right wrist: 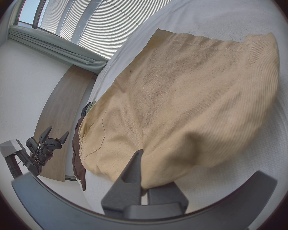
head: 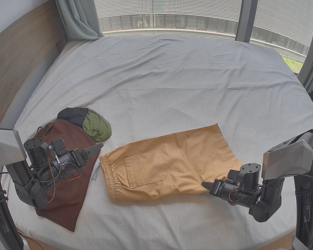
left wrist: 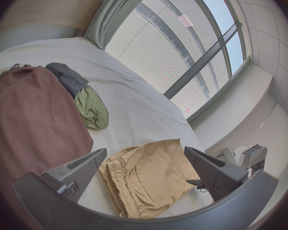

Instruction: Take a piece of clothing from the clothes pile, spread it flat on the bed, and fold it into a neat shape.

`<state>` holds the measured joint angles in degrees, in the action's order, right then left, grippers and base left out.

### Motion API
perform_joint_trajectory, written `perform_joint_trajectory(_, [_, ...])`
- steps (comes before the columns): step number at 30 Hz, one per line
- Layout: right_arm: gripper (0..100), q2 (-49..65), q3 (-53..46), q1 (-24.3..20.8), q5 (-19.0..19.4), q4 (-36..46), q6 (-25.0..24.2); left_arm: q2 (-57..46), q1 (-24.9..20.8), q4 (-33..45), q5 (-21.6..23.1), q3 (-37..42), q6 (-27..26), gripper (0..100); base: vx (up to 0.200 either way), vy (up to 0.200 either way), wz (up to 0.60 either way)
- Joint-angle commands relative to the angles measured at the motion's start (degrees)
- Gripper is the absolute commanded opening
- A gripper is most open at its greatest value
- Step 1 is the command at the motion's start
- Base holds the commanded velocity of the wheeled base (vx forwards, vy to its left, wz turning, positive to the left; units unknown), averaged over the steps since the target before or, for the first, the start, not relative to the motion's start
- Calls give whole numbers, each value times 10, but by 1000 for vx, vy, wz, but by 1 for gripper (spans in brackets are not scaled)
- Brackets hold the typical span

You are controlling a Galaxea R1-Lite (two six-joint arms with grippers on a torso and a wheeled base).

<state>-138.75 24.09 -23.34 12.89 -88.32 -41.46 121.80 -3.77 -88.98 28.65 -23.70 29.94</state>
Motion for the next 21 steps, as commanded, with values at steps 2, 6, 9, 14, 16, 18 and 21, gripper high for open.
perform_joint_trajectory(2, [0, -2, -5, 1, 0, 0, 5, -1, 2, -2, 0, 2, 0, 100, 0, 0, 0])
perform_joint_trajectory(6, [0, -2, -5, 0, 0, 0, 5, 0, 2, -2, 1, 4, -1, 100, 0, 0, 0])
perform_joint_trajectory(9, [0, -2, -5, 0, 0, 0, 5, 0, 4, -2, 1, 4, -1, 100, 0, 0, 0])
perform_joint_trajectory(14, [100, -1, -5, -3, 0, 0, 6, 1, 4, -2, 1, 2, -1, 100, 0, 0, 0])
perform_joint_trajectory(16, [100, -1, -5, -4, 0, 0, 6, 1, 3, -2, 1, 1, -4, 100, 0, 0, 0])
perform_joint_trajectory(18, [100, 3, -15, -6, 0, 0, 8, 4, 4, -1, 1, -4, -12, 100, 0, 0, 0])
perform_joint_trajectory(21, [100, 6, -40, -8, 4, 0, 22, 0, 6, -2, 1, -4, -20, 100, 0, 0, 0])
